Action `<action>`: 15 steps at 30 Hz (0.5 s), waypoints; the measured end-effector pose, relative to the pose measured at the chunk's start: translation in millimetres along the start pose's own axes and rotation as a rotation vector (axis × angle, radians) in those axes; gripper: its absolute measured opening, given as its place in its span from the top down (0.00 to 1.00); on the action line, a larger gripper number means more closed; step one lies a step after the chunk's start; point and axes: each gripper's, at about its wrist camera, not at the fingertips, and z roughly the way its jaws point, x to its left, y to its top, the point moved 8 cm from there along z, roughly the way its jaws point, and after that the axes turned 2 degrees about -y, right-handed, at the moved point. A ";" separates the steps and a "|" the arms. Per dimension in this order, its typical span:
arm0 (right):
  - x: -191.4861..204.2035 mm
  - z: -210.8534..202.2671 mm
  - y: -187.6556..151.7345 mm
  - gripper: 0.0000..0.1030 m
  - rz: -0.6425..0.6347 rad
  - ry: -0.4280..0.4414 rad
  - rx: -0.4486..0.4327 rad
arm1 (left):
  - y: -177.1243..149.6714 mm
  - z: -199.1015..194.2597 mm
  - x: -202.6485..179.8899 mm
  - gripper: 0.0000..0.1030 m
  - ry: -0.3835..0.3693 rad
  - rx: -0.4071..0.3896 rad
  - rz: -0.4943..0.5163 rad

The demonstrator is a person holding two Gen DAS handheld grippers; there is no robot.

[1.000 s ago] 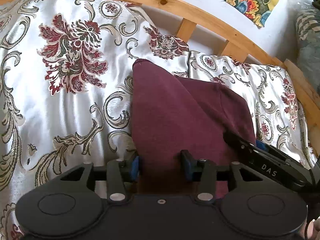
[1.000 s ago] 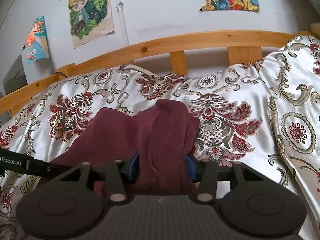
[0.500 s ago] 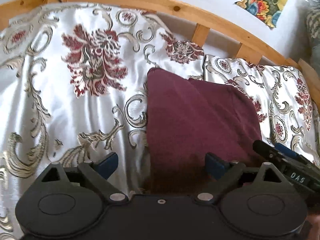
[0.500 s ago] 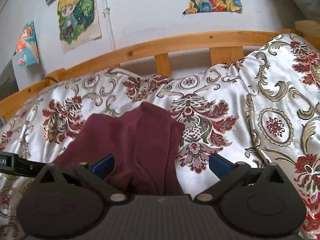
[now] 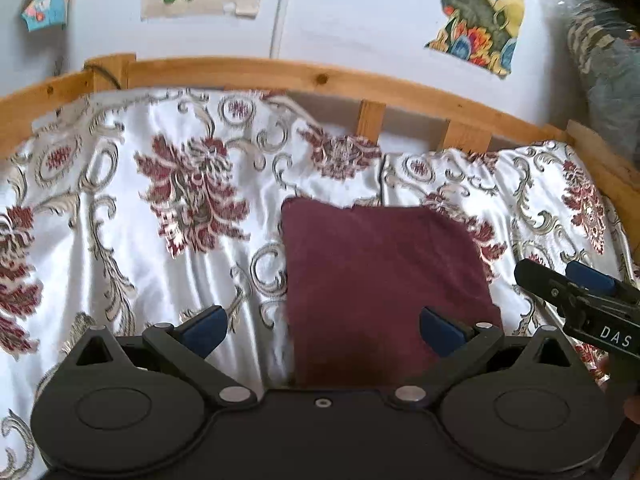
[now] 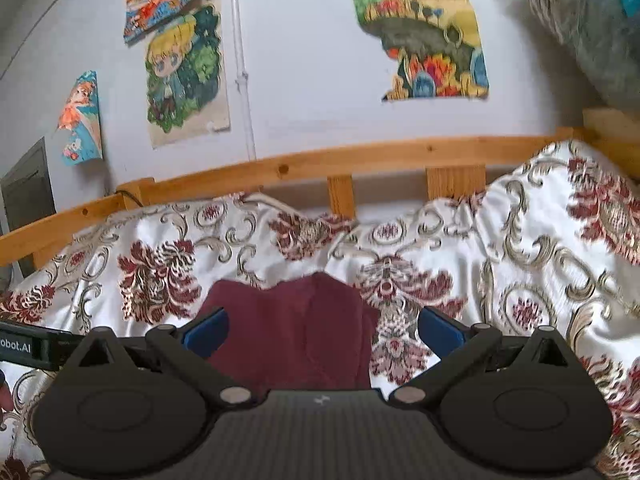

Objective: Fold small clothes
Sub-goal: 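Open both tools and lift them away from the folded shirt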

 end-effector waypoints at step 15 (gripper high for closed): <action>12.3 -54.3 11.0 0.00 -0.016 -0.036 -0.121 | -1.9 -49.7 12.3 0.01 0.071 -0.137 -0.004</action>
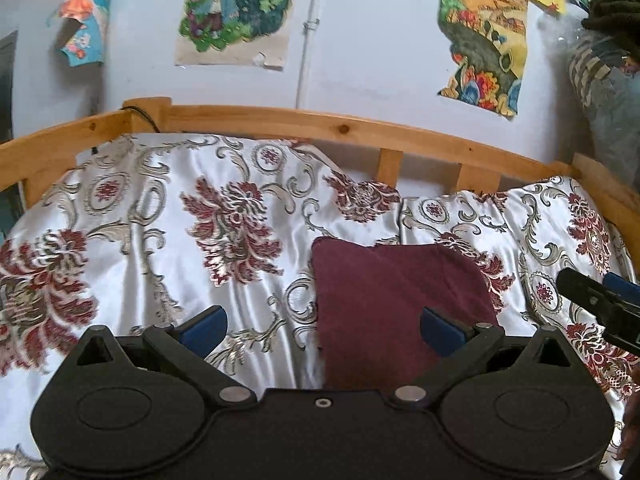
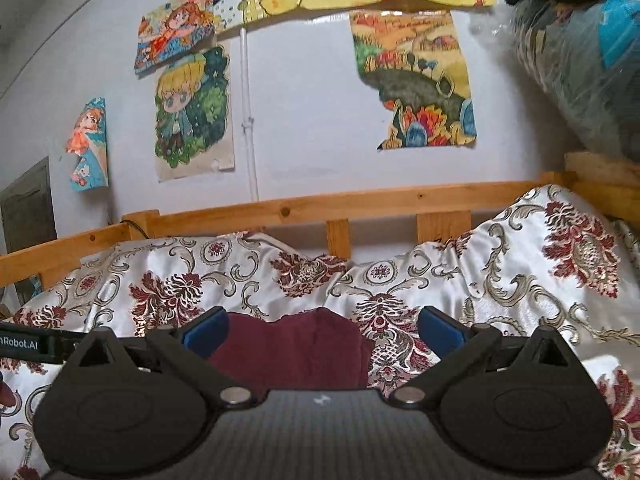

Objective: Fold small clothes
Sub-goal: 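Open both tools and lift them away from the folded shirt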

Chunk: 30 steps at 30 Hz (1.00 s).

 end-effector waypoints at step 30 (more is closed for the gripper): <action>15.8 -111.0 -51.2 0.00 -0.031 -0.034 0.064 | -78.8 -62.0 -5.0 0.01 -0.007 0.064 0.090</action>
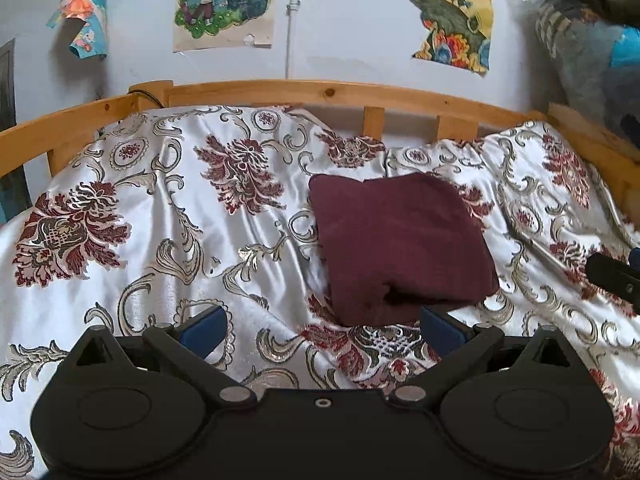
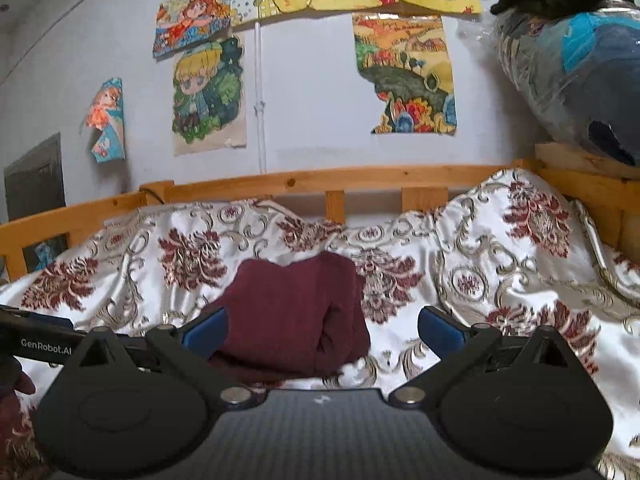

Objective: Fold small clothes

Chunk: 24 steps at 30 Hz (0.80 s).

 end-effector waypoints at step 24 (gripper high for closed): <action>-18.9 18.6 -19.9 0.00 0.040 -0.066 0.073 | -0.4 1.8 -1.7 0.01 -0.009 -0.002 -0.004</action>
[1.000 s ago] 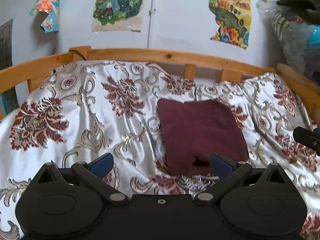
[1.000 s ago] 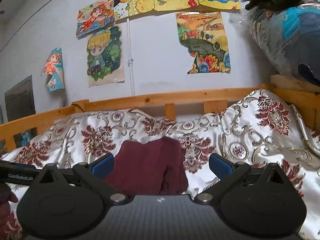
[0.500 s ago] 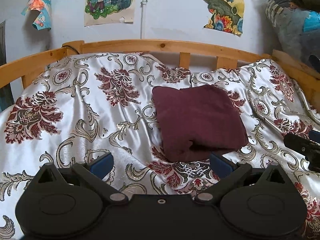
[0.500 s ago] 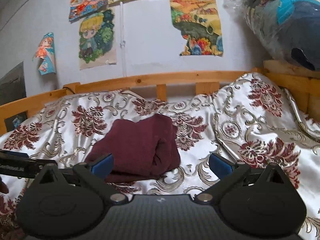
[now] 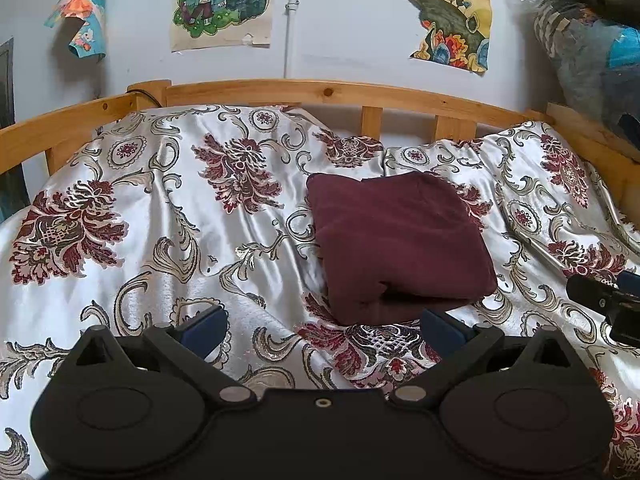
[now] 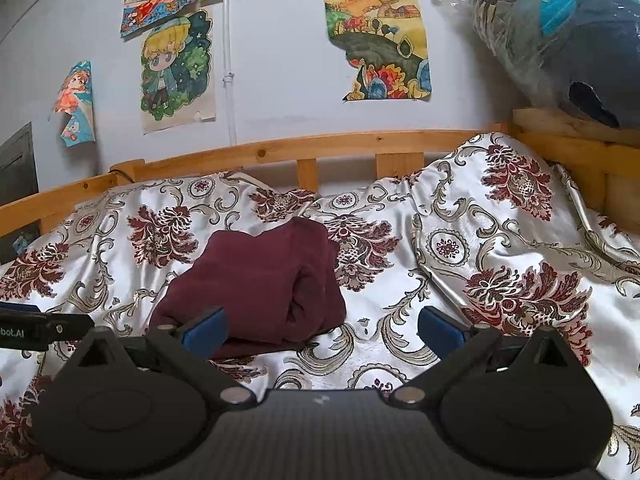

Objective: Fold small clothes

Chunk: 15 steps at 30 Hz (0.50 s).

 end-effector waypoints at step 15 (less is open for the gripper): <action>0.0 0.3 0.1 0.00 0.004 -0.001 0.004 | -0.2 -0.5 -0.8 0.01 0.002 0.000 0.000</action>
